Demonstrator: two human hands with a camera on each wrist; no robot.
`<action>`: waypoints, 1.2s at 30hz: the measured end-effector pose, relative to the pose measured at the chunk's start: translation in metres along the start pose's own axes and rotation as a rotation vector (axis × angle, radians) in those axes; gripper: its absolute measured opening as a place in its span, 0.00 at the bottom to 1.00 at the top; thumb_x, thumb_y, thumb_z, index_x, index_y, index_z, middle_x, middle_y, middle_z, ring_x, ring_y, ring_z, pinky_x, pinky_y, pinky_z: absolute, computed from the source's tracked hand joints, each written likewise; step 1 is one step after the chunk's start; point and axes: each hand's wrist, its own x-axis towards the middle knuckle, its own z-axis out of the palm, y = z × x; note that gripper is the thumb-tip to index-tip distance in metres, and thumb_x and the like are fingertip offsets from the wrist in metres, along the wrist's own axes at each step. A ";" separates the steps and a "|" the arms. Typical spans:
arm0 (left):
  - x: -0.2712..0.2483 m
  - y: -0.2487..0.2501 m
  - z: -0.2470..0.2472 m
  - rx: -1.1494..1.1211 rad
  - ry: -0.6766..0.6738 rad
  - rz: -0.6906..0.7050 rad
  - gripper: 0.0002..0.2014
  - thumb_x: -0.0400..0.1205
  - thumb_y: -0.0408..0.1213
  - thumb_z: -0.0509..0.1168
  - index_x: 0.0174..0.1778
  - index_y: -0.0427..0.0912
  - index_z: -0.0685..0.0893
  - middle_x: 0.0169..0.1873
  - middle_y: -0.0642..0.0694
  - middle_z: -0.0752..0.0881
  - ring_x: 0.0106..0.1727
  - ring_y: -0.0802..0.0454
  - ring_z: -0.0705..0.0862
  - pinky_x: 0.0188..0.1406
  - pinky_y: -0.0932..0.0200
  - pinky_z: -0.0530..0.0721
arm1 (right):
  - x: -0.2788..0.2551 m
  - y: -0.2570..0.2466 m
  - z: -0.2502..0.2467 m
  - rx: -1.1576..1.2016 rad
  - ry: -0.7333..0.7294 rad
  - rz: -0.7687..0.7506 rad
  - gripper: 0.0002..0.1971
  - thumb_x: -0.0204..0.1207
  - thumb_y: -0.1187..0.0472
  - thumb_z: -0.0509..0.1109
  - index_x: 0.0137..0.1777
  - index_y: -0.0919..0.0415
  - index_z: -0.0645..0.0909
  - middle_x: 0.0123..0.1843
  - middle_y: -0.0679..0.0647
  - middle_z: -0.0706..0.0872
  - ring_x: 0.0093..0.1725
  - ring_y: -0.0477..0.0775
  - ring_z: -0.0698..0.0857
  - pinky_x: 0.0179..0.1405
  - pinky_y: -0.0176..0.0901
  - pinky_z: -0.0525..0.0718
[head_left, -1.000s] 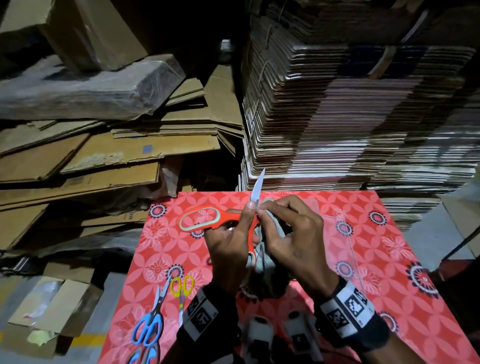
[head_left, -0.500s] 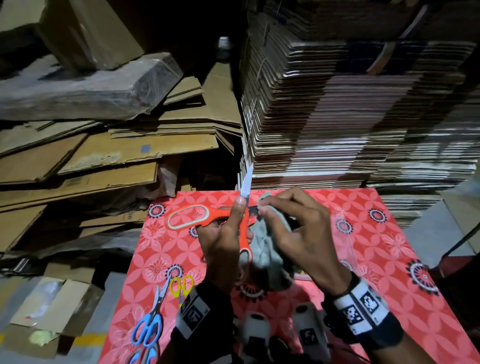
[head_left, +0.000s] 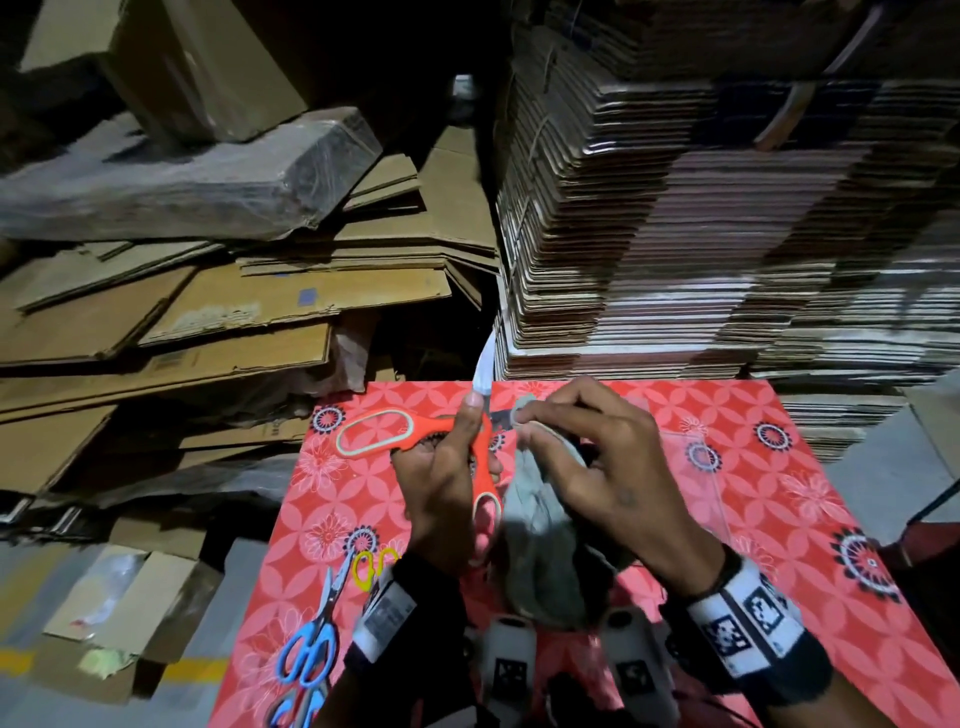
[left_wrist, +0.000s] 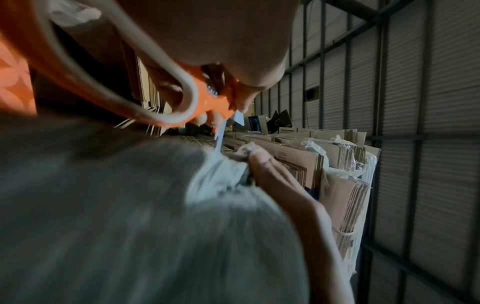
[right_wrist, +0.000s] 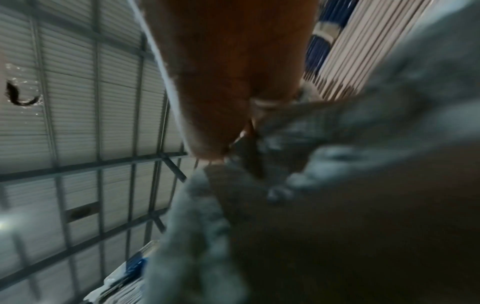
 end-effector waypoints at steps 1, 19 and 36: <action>-0.001 -0.001 0.001 -0.001 -0.006 0.019 0.25 0.87 0.38 0.72 0.32 0.21 0.78 0.25 0.34 0.79 0.23 0.46 0.77 0.26 0.56 0.78 | 0.001 0.000 0.007 -0.021 0.024 -0.022 0.08 0.78 0.69 0.80 0.55 0.60 0.94 0.44 0.51 0.84 0.45 0.42 0.85 0.45 0.29 0.78; 0.002 0.004 -0.002 0.040 -0.030 -0.064 0.22 0.86 0.41 0.73 0.27 0.31 0.84 0.20 0.35 0.80 0.19 0.46 0.76 0.23 0.57 0.77 | -0.008 0.030 0.008 -0.128 0.151 0.014 0.06 0.78 0.70 0.81 0.53 0.63 0.94 0.46 0.53 0.86 0.47 0.41 0.85 0.51 0.27 0.78; 0.011 0.004 -0.025 0.040 -0.150 -0.263 0.18 0.90 0.37 0.61 0.34 0.36 0.82 0.27 0.35 0.79 0.22 0.44 0.74 0.20 0.58 0.79 | 0.004 0.040 -0.030 -0.032 0.122 0.165 0.09 0.79 0.66 0.80 0.50 0.50 0.93 0.46 0.47 0.87 0.48 0.41 0.86 0.46 0.32 0.79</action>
